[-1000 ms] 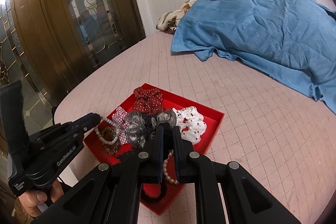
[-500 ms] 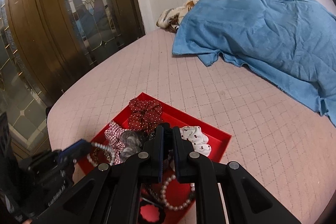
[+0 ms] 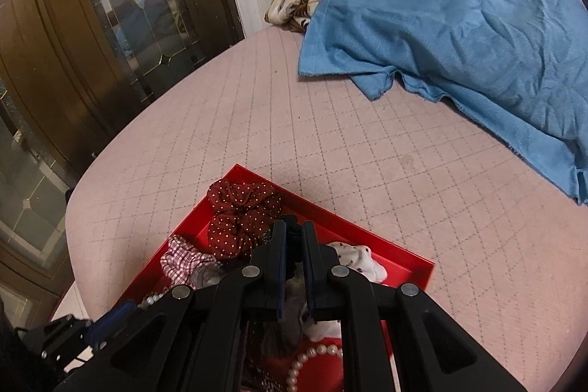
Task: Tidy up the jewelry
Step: 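Lower both bracelets into the red tray and open both tools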
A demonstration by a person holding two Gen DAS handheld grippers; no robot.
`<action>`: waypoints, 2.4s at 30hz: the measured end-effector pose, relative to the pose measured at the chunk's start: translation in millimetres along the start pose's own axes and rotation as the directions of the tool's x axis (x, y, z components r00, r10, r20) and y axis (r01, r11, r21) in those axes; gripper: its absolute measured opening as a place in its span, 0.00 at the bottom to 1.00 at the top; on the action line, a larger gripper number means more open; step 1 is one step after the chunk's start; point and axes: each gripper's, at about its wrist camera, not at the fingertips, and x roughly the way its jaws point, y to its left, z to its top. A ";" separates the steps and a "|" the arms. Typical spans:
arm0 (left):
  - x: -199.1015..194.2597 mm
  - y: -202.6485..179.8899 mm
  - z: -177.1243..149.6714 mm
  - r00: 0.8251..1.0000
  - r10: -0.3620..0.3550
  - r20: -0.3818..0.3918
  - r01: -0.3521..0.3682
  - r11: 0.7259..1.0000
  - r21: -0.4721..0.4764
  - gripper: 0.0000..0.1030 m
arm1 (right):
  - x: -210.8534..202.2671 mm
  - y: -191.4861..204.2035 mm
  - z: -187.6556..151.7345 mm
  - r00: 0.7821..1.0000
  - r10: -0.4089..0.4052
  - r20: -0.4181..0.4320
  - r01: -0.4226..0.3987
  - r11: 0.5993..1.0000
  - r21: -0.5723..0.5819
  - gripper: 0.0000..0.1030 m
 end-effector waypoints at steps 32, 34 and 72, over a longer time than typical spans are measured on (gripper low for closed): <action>39.4 -1.3 -1.7 0.994 0.016 -0.109 -0.016 1.000 -0.002 0.06 | 76.9 -30.0 -7.4 0.993 -0.014 -0.116 0.026 0.994 0.108 0.10; 39.7 -0.2 -1.5 0.994 0.015 -0.109 -0.016 1.000 -0.009 0.06 | 77.2 -29.6 -7.8 0.993 -0.013 -0.115 0.026 0.994 0.106 0.10; 21.5 5.6 -0.2 0.997 0.038 -0.072 -0.041 0.998 -0.042 0.59 | 12.3 -21.3 -23.1 0.999 0.039 -0.013 -0.037 0.992 0.117 0.46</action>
